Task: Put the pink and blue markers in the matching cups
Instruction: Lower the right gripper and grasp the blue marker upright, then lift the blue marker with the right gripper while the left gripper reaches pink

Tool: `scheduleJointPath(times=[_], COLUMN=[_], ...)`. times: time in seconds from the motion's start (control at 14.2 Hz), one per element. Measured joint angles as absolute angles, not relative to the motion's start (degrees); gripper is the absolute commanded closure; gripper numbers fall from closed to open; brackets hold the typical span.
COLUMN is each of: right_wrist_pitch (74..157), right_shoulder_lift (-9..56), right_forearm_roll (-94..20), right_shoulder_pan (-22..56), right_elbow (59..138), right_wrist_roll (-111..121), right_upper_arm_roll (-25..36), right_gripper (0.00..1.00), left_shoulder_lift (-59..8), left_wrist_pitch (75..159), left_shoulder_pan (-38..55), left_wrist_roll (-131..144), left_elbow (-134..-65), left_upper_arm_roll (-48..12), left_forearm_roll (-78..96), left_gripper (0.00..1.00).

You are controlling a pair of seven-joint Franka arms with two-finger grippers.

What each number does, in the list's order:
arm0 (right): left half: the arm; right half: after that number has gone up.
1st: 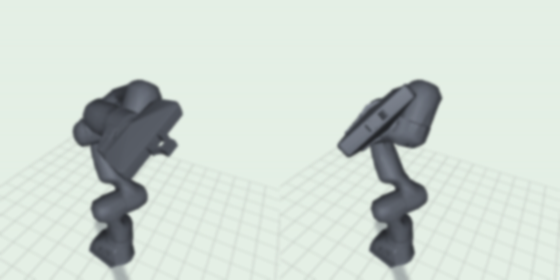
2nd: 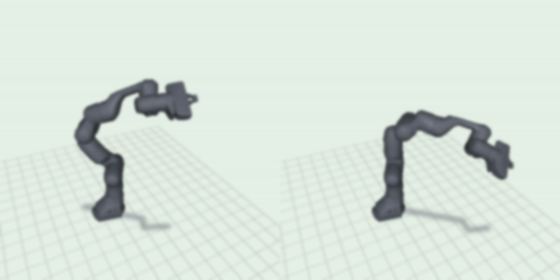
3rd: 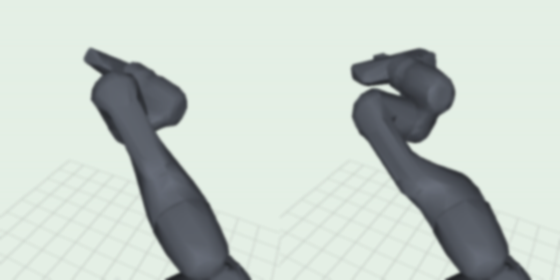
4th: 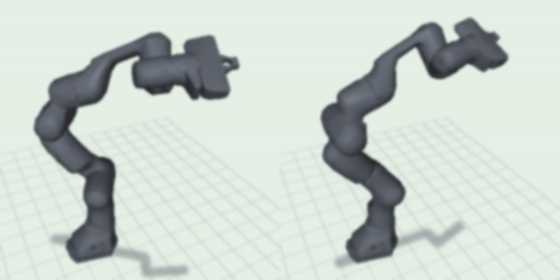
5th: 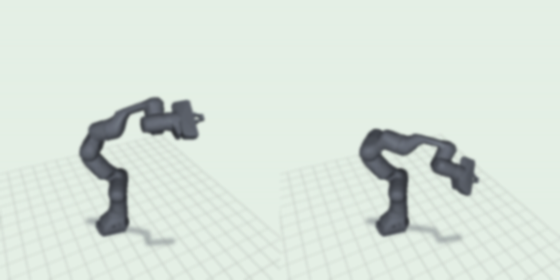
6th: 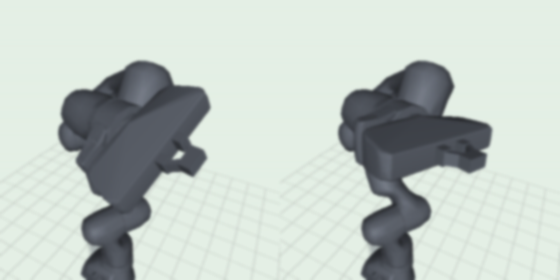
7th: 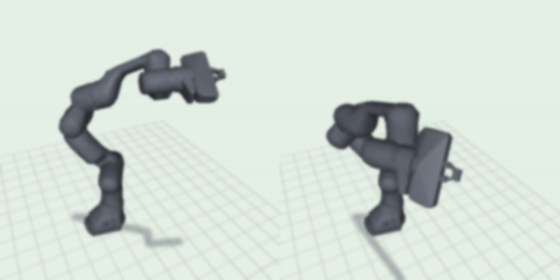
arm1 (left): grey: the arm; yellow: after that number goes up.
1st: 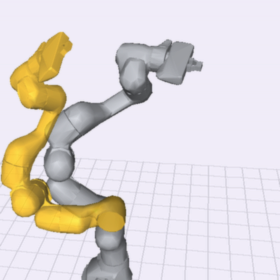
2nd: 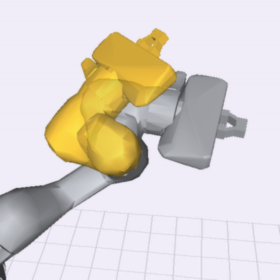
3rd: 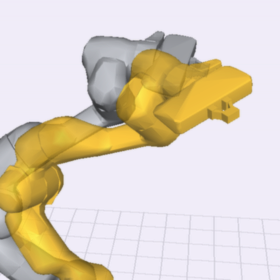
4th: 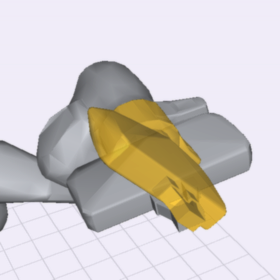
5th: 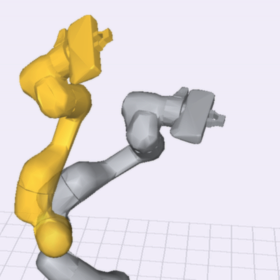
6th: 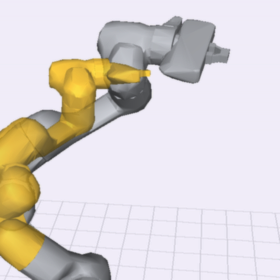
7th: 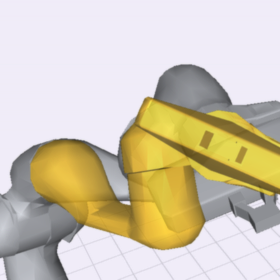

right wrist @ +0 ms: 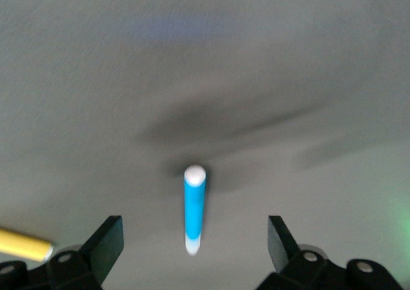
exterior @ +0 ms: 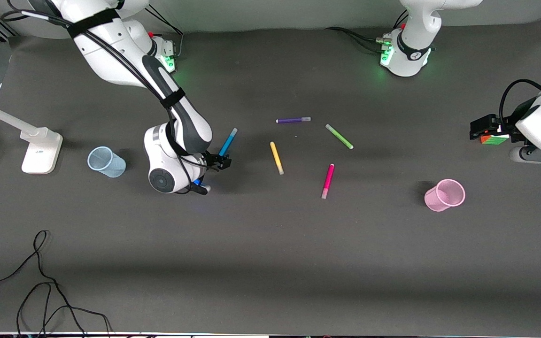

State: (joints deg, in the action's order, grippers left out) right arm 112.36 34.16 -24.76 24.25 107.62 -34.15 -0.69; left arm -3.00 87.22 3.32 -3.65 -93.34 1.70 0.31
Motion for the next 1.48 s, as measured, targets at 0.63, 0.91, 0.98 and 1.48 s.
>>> scheduleJointPath(times=[0.63, 0.91, 0.98, 1.48], right_wrist_pitch=[117.1, 117.1, 117.1, 117.0], right_shoulder_lift=[36.6, 36.4, 36.4, 36.1], right_forearm_roll=[-24.9, -25.0, -25.0, -25.1], right_shoulder_pan=[24.2, 24.2, 24.2, 24.2], right_elbow=[108.7, 108.6, 108.6, 108.7], right_wrist_roll=[-34.2, -34.2, -34.2, -34.2], right_upper_arm_roll=[-1.3, -1.7, -1.7, -2.0], right_gripper=[0.22, 0.53, 0.58, 0.63], left_shoulder_lift=[-3.1, -3.3, -3.4, -3.4], left_wrist_pitch=[87.2, 87.2, 87.2, 88.7], left_shoulder_pan=[3.4, 4.8, 5.1, 5.8], left_wrist_roll=[-3.7, -3.7, -3.7, -3.7], left_elbow=[-93.9, -94.1, -94.1, -94.3], left_upper_arm_roll=[1.4, -0.7, -1.7, -13.9], left_forearm_roll=[0.9, 2.7, 3.2, 3.4], left_gripper=[0.00, 0.00, 0.00, 0.00])
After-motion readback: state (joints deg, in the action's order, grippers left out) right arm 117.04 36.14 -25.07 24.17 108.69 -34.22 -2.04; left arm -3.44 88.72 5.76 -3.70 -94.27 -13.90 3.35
